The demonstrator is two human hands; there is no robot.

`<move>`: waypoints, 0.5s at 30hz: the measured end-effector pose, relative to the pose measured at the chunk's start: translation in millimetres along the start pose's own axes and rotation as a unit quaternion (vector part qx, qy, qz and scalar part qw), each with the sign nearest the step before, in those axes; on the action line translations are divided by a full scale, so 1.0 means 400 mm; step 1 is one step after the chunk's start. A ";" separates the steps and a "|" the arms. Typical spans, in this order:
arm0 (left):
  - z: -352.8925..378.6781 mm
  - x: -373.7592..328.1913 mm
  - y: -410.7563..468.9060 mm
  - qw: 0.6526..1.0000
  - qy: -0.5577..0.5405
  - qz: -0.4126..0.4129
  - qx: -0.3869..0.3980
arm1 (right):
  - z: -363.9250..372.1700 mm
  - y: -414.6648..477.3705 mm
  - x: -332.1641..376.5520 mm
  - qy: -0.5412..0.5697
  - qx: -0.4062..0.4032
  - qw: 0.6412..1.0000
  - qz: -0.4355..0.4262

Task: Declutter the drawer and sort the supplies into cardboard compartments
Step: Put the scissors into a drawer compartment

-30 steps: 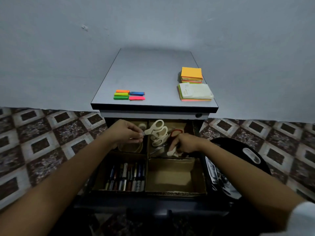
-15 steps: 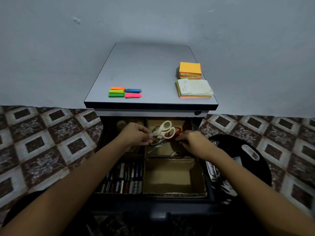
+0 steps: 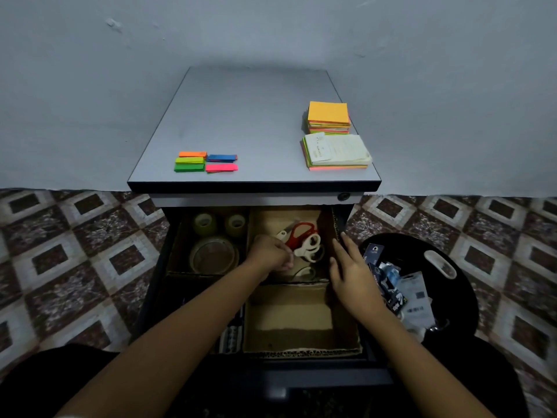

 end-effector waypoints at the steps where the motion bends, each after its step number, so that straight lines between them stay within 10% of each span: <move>1: 0.004 0.006 0.012 1.000 0.013 -0.003 -0.007 | 0.000 -0.001 0.000 -0.001 -0.002 1.000 -0.002; 15: 0.029 0.009 0.047 0.916 0.399 0.031 0.019 | 0.001 -0.002 -0.002 0.016 0.004 1.000 0.004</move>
Point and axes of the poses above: each hand's wrist, its own y-axis towards the middle knuckle, its own z-axis out of the palm, x = y × z, the point moved 3 cm from there along y, towards the middle knuckle, and after that the axes turned 8 degrees about x, right-handed, at the moved point
